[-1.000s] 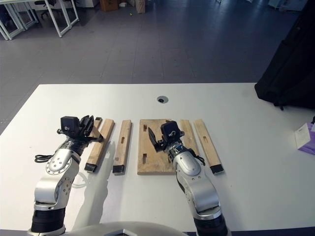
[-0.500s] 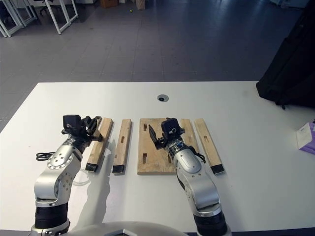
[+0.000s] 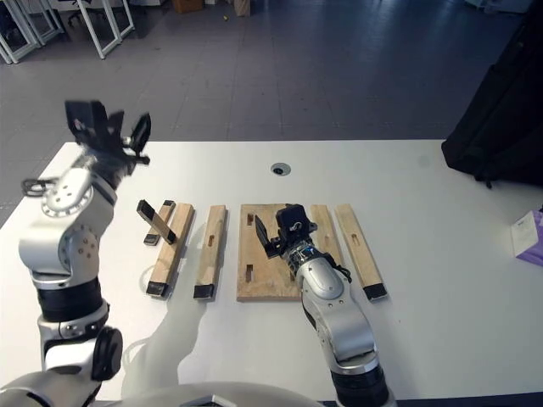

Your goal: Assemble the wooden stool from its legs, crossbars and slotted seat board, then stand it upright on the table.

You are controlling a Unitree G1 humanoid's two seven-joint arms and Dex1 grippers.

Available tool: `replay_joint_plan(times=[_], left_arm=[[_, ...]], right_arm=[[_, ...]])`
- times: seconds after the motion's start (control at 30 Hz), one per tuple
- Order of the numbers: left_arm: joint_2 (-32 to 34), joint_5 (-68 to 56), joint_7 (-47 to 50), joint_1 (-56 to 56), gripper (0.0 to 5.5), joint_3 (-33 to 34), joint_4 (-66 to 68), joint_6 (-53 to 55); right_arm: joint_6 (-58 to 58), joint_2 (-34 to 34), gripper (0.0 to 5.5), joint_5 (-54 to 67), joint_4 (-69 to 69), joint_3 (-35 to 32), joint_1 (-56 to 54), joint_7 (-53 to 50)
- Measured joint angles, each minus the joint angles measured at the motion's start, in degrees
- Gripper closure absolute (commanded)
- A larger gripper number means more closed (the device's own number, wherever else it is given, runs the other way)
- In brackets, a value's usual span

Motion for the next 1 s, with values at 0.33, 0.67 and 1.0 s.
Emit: replay_joint_plan(times=[0.33,0.67,1.0], left_arm=[[-0.6,1.4,-0.2,-4.0,2.7,-0.6,7.1,-9.1],[1.7,-1.8,0.2,26.8,1.66,-4.5,-30.8,6.8],[2.9,3.3,1.7,42.3,1.66,-10.3,-22.9,17.3]], right_arm=[[-0.3,1.3,1.88,-0.2,0.8,0.2,0.1,-0.9],[-1.2,2.0,1.88,-1.7,-0.5,-0.3,4.4,-3.5],[-1.2,1.6,1.88,-2.1,-0.7,-0.4,5.0,-2.9]])
